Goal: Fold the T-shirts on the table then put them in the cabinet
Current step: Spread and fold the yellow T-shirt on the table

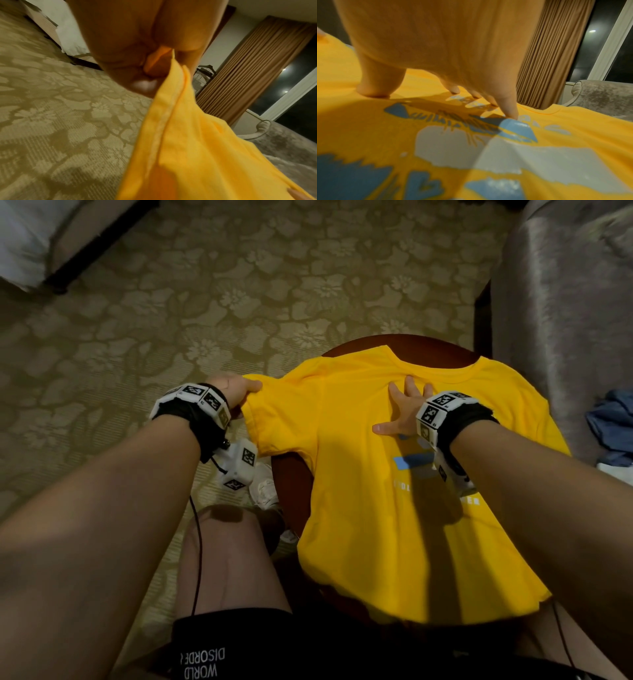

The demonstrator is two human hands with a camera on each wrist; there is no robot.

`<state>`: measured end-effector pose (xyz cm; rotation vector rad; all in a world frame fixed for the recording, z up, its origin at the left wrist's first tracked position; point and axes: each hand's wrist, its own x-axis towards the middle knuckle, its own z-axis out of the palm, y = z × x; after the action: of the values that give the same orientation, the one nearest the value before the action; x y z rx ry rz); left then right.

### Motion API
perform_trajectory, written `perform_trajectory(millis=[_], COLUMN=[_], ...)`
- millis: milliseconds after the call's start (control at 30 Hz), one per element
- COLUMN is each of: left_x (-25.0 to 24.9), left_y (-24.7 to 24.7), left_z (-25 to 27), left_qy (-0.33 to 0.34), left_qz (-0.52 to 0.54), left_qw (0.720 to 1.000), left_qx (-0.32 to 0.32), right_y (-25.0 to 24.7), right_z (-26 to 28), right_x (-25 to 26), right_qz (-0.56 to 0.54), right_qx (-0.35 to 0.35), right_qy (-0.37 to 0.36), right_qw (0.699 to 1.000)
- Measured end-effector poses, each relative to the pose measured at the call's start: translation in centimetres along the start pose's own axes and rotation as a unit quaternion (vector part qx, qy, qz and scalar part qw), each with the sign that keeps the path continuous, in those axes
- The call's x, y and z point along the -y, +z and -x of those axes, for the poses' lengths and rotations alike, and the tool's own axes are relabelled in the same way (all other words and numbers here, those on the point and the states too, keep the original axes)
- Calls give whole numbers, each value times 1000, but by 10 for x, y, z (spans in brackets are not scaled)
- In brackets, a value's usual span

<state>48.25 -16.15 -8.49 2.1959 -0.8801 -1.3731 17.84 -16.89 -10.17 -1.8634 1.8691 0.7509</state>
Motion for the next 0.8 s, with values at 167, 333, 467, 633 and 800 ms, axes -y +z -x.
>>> perform_trajectory(millis=[167,333,467,633,800], left_x=[-29,-56,-70,-72,-45], left_y=[10,42,72,74,79], left_z=[26,53,75,65,58], left_qy=[98,137,129,106,129], left_qz=[36,-45,-7,-46,-417], left_qw=[994,988,973,987,888], left_qx=[13,54,190,114,147], right_y=[1,2,2,2,4], right_z=[-1,-1,-1,-2,-5], right_x=[0,-1,0,-2,-2], right_qz=[-3,-2,0,8,9], right_qx=[-3,-9,-8,-12,-19], right_qy=[-3,-6,-5,-10,-14], right_qw=[1000,1000,1000,1000,1000])
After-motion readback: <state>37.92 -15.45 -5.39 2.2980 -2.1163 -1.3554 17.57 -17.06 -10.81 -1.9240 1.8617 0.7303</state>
